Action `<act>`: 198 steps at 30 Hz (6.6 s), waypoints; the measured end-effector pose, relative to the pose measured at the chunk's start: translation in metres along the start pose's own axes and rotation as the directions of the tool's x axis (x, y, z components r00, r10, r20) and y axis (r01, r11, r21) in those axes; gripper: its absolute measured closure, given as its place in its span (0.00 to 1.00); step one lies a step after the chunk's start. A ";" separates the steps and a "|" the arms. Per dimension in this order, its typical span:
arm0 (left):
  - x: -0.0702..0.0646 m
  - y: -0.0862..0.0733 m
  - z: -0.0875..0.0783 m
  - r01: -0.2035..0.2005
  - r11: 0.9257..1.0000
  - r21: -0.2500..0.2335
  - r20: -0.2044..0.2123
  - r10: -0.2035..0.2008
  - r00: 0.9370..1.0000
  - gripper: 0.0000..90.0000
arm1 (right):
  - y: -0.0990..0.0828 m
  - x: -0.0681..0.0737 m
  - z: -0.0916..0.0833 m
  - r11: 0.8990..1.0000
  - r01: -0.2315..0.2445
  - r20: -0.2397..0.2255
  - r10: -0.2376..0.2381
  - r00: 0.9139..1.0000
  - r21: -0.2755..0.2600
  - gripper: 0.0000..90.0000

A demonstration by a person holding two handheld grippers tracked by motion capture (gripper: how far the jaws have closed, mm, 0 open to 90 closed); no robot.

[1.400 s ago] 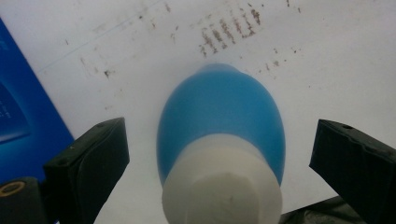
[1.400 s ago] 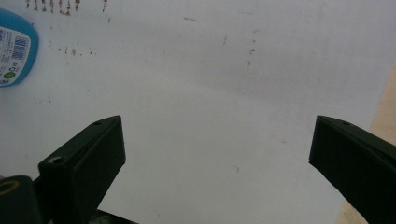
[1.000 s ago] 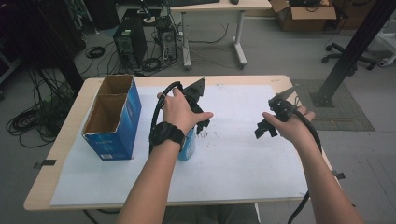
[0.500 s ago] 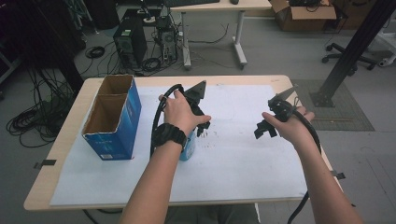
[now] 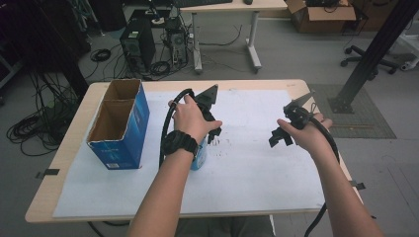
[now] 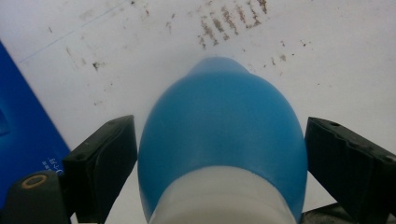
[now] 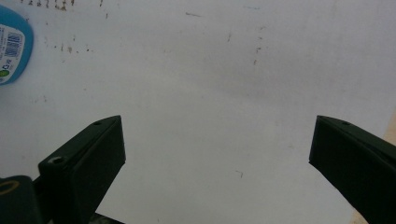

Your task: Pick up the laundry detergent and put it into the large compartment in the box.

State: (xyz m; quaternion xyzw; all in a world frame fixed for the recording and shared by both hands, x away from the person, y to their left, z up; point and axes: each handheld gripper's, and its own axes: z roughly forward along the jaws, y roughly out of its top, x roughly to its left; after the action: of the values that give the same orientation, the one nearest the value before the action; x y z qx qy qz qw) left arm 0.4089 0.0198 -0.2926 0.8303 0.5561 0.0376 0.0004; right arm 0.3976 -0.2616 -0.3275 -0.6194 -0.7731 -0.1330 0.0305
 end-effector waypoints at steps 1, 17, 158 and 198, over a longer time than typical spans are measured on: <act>0.000 0.000 -0.001 0.000 1.000 -0.001 0.002 0.000 1.000 0.13 | 0.000 0.000 0.000 1.000 0.000 0.000 0.000 1.000 0.000 0.04; 0.002 -0.001 -0.003 0.002 1.000 -0.006 0.015 -0.002 1.000 0.25 | 0.000 0.000 0.000 1.000 0.001 0.001 -0.001 1.000 -0.002 0.04; 0.243 -0.067 -0.145 0.388 0.919 -0.075 0.002 -0.389 0.921 0.42 | 0.022 0.007 -0.008 1.000 -0.011 0.011 0.011 1.000 -0.008 0.04; 0.239 -0.062 -0.023 0.368 0.928 0.068 0.011 -0.369 0.929 0.42 | 0.020 0.010 0.006 1.000 0.010 0.016 -0.010 1.000 0.014 0.04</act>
State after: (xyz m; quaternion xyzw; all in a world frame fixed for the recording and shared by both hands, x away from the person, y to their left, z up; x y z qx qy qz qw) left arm 0.4412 0.2633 -0.2576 0.7111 0.7029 0.0089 -0.0129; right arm 0.4157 -0.2464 -0.3278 -0.6163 -0.7774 -0.1227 0.0277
